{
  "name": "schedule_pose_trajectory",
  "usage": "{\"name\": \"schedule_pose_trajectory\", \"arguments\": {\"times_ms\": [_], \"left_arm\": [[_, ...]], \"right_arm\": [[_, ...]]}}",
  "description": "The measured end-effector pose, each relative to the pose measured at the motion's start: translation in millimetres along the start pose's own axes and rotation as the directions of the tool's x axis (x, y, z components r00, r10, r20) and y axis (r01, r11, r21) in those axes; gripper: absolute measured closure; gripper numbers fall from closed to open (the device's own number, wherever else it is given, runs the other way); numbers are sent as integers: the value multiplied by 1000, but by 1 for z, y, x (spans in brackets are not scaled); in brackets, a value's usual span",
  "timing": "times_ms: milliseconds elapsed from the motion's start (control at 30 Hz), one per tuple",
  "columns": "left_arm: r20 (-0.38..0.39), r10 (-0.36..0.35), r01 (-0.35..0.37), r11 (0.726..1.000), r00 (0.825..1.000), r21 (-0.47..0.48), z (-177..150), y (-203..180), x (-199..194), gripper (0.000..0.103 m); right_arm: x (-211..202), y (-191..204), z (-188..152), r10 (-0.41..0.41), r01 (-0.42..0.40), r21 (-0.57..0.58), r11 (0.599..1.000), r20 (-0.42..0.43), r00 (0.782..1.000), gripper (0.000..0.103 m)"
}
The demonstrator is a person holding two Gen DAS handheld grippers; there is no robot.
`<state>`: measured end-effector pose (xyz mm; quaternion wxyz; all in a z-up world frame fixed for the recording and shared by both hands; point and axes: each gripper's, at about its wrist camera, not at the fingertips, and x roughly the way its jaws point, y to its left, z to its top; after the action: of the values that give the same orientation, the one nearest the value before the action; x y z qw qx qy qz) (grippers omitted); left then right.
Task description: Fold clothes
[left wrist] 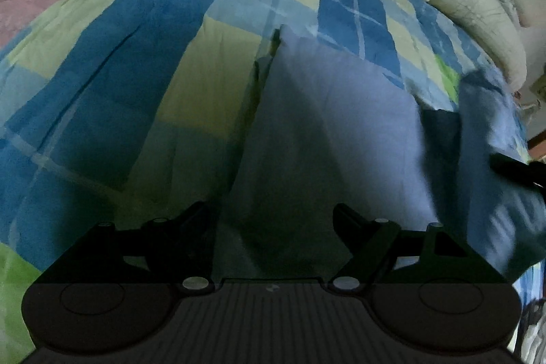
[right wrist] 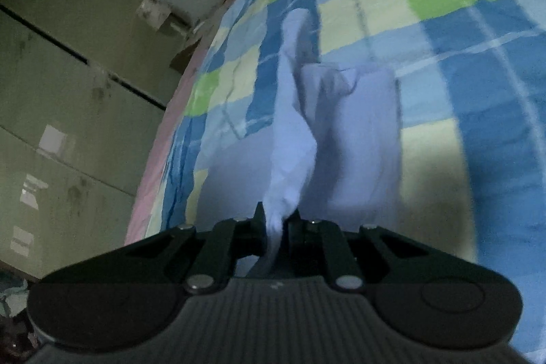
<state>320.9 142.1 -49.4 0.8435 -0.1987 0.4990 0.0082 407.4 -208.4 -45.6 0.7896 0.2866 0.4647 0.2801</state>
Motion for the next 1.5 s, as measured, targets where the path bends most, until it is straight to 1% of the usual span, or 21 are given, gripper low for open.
{"name": "schedule_pose_trajectory", "arguments": {"times_ms": [200,267,300,367,400,433,467,533,600,733,767,833,967,1033,1067,1133,1200,1367,1433,1467,1500], "left_arm": [[-4,-21,21,1000,1000,9,2,10,-3,18],[-4,-41,41,999,999,5,3,12,-4,18],[-7,-71,71,997,997,6,3,11,-4,18],[-13,-102,102,995,995,7,3,8,-3,18],[-16,-116,116,993,993,9,3,6,-3,18],[-24,-142,143,990,990,9,3,2,-1,18],[-26,-147,147,989,989,7,2,2,-1,18],[-41,-182,182,983,982,-6,2,-4,4,18],[-55,-225,224,974,973,-16,1,-12,8,18],[-80,-313,309,950,946,-53,-4,-24,13,18],[-84,-320,316,947,944,-57,-4,-25,14,18],[-100,-352,345,936,931,-74,-9,-30,16,18],[-104,-351,345,936,931,-71,-13,-35,15,18],[-105,-374,366,926,921,-92,-13,-37,15,18],[-103,-372,364,927,922,-93,-13,-38,15,18],[-102,-338,331,940,936,-81,-10,-42,16,18],[-108,-334,324,941,936,-99,-7,-44,18,18],[-116,-339,330,940,934,-90,-5,-59,16,18],[-139,-355,345,934,925,-91,-8,-71,19,18],[-142,-360,350,933,922,-88,-9,-76,20,18],[-143,-359,350,933,922,-85,-10,-78,22,20]], "right_arm": [[48,17,-21,-39,40,23,999,-51,998,89],[64,20,-28,-49,52,36,998,-66,997,87],[68,20,-30,-54,57,39,998,-69,996,85],[75,18,-32,-58,63,58,996,-84,995,81],[76,18,-31,-55,61,61,996,-87,995,78],[75,18,-30,-44,50,62,997,-91,995,72],[74,18,-29,-35,41,64,997,-95,995,70],[70,17,-25,-3,12,78,997,-119,993,62],[66,19,-23,13,-4,67,998,-131,991,61],[63,24,-19,17,-13,28,1000,-148,989,60],[63,25,-19,19,-15,24,1000,-148,989,60],[64,27,-18,6,-6,0,1000,-148,989,60],[60,32,-13,-3,-5,-54,999,-140,990,60],[57,30,-10,-10,1,-65,998,-133,991,59],[55,29,-9,-11,2,-63,998,-130,991,58],[47,25,-8,-3,-3,-53,999,-118,993,58],[38,23,-11,-8,1,-65,998,-102,995,58],[34,19,-13,-40,30,-104,994,-98,994,58],[35,22,-7,-41,29,-122,992,-95,995,57],[36,23,-4,-37,25,-128,991,-95,995,57],[38,27,-2,-33,19,-142,990,-99,995,53]]}}
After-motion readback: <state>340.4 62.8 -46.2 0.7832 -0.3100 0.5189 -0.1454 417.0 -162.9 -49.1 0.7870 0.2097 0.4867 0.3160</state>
